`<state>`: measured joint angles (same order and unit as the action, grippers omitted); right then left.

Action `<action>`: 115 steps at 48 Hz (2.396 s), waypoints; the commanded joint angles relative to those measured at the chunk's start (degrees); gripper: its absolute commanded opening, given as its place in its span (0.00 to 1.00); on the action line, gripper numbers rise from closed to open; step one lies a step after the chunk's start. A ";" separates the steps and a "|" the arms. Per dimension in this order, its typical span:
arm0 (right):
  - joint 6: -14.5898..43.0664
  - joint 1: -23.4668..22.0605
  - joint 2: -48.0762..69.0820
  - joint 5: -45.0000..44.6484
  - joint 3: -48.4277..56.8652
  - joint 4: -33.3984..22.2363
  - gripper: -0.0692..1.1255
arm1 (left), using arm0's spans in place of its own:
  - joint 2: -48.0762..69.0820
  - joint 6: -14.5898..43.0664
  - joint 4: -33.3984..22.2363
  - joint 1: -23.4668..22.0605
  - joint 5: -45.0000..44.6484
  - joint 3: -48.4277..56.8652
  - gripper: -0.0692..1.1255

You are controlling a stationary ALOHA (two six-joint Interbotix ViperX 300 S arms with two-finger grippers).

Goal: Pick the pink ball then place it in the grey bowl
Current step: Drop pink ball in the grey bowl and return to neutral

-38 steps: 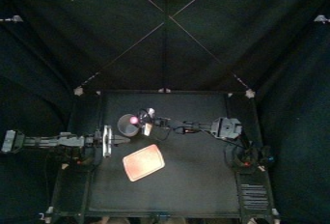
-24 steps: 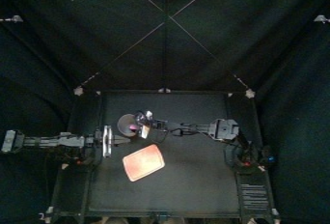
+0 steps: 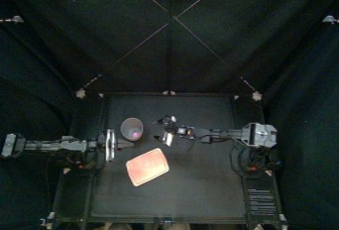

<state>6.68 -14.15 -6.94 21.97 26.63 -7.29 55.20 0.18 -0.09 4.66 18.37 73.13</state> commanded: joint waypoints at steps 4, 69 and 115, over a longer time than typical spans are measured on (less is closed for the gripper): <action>-0.18 2.90 14.15 9.93 15.12 3.08 0.92 | -0.26 0.00 0.00 0.09 0.44 -0.09 0.10; 0.00 5.98 44.30 3.16 41.31 7.82 0.92 | -0.18 -0.09 -0.35 0.09 0.62 2.02 0.09; 0.00 5.89 44.30 2.99 41.57 7.82 0.92 | -0.18 -0.35 -0.44 -0.26 0.62 1.49 0.09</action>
<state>6.77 -8.26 37.18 24.79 68.99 0.44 55.20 -0.09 -0.44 4.57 18.54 75.94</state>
